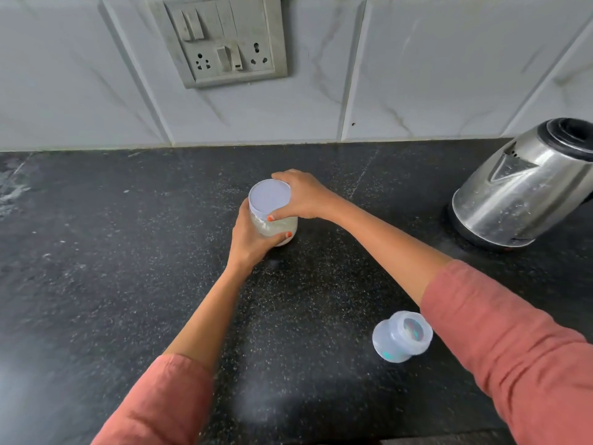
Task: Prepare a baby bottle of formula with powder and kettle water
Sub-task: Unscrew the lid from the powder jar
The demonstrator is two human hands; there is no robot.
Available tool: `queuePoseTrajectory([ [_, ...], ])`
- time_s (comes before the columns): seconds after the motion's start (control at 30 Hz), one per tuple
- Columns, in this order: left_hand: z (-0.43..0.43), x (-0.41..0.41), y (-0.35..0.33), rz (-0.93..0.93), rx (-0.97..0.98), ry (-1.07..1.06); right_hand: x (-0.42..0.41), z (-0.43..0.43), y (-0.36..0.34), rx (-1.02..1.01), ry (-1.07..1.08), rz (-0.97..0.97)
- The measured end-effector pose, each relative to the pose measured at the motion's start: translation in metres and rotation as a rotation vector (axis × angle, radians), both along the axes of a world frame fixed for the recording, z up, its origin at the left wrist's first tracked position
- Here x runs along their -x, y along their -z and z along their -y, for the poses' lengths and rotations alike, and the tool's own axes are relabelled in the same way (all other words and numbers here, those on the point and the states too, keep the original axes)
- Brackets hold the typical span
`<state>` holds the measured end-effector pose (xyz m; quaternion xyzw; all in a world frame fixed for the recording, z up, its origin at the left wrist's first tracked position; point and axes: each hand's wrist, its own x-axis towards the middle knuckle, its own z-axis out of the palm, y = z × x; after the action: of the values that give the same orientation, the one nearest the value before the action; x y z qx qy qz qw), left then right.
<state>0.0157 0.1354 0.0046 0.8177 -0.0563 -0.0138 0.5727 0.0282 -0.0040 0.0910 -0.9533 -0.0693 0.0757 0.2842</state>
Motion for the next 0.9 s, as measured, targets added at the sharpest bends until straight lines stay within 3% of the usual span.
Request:
queuePoseTrajectory([
  [0.4, -0.018, 0.08, -0.022, -0.032, 0.048, 0.091, 0.083, -0.014, -0.027, 0.066, -0.019, -0.016],
  [0.9, -0.04, 0.178, -0.001, -0.052, 0.105, 0.192, 0.188, -0.041, -0.019, 0.252, -0.019, -0.099],
])
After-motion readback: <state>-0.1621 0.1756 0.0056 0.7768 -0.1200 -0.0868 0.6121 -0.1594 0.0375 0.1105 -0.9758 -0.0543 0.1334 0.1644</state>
